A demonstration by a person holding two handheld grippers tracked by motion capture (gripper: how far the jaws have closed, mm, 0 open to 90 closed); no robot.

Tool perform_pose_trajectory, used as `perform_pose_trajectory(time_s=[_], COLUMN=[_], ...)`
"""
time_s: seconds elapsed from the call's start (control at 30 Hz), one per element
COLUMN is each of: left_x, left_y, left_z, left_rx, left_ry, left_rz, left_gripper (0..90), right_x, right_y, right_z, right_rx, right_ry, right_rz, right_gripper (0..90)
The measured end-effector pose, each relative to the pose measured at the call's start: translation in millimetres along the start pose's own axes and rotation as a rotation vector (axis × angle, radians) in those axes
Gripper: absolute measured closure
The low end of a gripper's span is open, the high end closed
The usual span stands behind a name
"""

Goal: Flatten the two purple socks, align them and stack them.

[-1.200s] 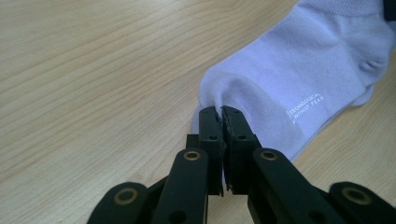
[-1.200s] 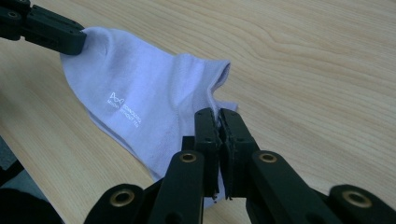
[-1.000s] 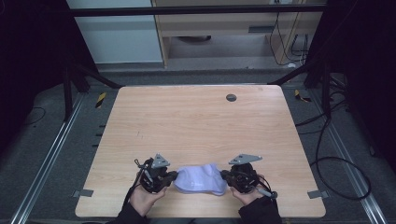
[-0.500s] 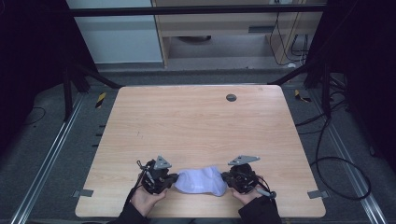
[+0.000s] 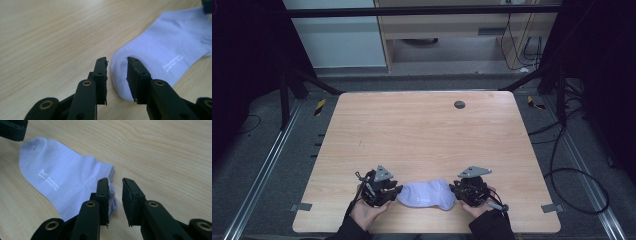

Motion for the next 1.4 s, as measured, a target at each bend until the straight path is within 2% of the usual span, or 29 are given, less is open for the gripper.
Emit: perform_pose_trajectory(time_s=[0.07, 0.13, 0.2, 0.27, 0.37, 0.47, 0.57, 0.63, 0.77, 0.9, 1.0, 1.07, 1.1, 1.2, 1.4], left_x=[4.7, 9.8, 11.2, 10.3, 5.7, 1.2, 0.4, -0.3, 0.3, 5.7, 9.7, 10.4, 10.7, 9.6, 4.0], left_y=[1.1, -1.4, -7.2, -14.7, -28.4, -36.0, -36.5, -36.8, -34.1, -22.8, -12.6, -8.3, -5.5, -0.4, 8.2], left_z=[3.2, 9.8, 15.1, 18.9, 23.6, 25.9, 26.9, 26.4, 24.9, 19.3, 8.9, 1.0, -5.3, -20.2, -52.6], left_rx=[-0.004, -0.009, -0.004, -0.001, -0.008, -0.006, -0.009, -0.011, -0.01, -0.011, -0.005, 0.005, 0.013, 0.035, 0.07], left_ry=[0.0, -0.019, -0.039, -0.051, -0.064, -0.077, -0.079, -0.078, -0.074, -0.054, -0.032, -0.019, -0.01, 0.008, 0.056], left_rz=[0.03, 0.052, 0.047, 0.031, -0.013, -0.043, -0.048, -0.053, -0.044, 0.002, 0.04, 0.056, 0.07, 0.091, 0.116], left_gripper=[70.4, 73.1, 76.0, 79.1, 80.4, 81.9, 82.3, 82.3, 81.1, 75.8, 70.7, 61.7, 61.7, 51.9, 40.1], right_x=[2.7, 5.7, 7.8, 7.9, 7.4, 5.1, 0.1, -2.8, -1.9, 2.6, 6.5, 7.4, 7.4, 3.8, -5.2], right_y=[-0.1, -2.0, -7.7, -18.9, -26.0, -32.5, -35.0, -36.3, -34.6, -26.1, -15.8, -6.6, -6.6, 0.1, 9.8], right_z=[-2.9, -7.3, -13.5, -20.4, -24.1, -24.2, -19.8, -18.3, -18.1, -14.7, -4.6, 11.9, 11.9, 33.7, 72.3], right_rx=[0.015, 0.035, 0.068, 0.098, 0.097, 0.076, 0.059, 0.063, 0.069, 0.072, 0.056, 0.024, 0.024, -0.018, -0.085], right_ry=[0.008, 0.021, 0.033, 0.044, 0.066, 0.081, 0.077, 0.066, 0.063, 0.059, 0.044, 0.015, 0.015, -0.021, -0.095], right_rz=[0.029, 0.055, 0.068, 0.05, 0.034, 0.008, -0.017, -0.028, -0.016, 0.03, 0.077, 0.116, 0.116, 0.128, 0.147], right_gripper=[78.8, 82.2, 85.7, 89.3, 90.0, 90.0, 90.0, 90.0, 89.1, 86.1, 81.8, 76.7, 76.7, 71.7, 58.7])
Point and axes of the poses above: each handheld gripper's, and its own axes: y roughly backward along the jaws, x roughly out of its top, z roughly to its right, the point moved 8 cm from there along -y, roughly forward along the jaws, and after that the axes turned 10 degrees about -z, right-handed, at the moved point
